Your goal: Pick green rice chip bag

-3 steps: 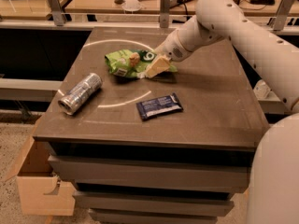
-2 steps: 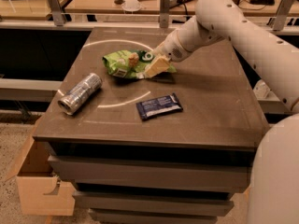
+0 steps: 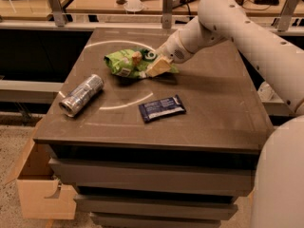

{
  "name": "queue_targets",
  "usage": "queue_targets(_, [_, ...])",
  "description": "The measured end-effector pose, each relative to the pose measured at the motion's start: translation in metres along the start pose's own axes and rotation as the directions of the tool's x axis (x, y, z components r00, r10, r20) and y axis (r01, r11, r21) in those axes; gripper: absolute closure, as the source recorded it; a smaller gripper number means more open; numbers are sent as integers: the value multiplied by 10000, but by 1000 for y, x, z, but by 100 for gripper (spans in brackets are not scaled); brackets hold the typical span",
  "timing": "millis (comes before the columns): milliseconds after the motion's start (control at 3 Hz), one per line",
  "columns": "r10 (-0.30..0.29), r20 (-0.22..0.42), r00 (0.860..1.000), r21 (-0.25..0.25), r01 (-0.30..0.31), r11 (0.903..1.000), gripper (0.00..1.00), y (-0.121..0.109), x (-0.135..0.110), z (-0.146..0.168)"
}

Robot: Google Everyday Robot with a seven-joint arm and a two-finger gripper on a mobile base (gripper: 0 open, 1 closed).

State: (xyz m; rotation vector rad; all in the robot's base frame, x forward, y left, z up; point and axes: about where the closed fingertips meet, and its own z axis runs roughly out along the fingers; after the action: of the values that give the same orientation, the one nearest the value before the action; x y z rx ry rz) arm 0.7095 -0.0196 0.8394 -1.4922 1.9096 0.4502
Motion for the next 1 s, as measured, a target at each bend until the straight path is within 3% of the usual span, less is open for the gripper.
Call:
queue_targets(333, [-207,1730,9847,277,161,9995,100,-11,-24,-31])
queue_targets(667, [-510,3075,9502,397,407,9984,100,-17,-46,-58])
queue_targets(1000, [-721,3986,9143,259,674,9974,100,-14,-66,-78])
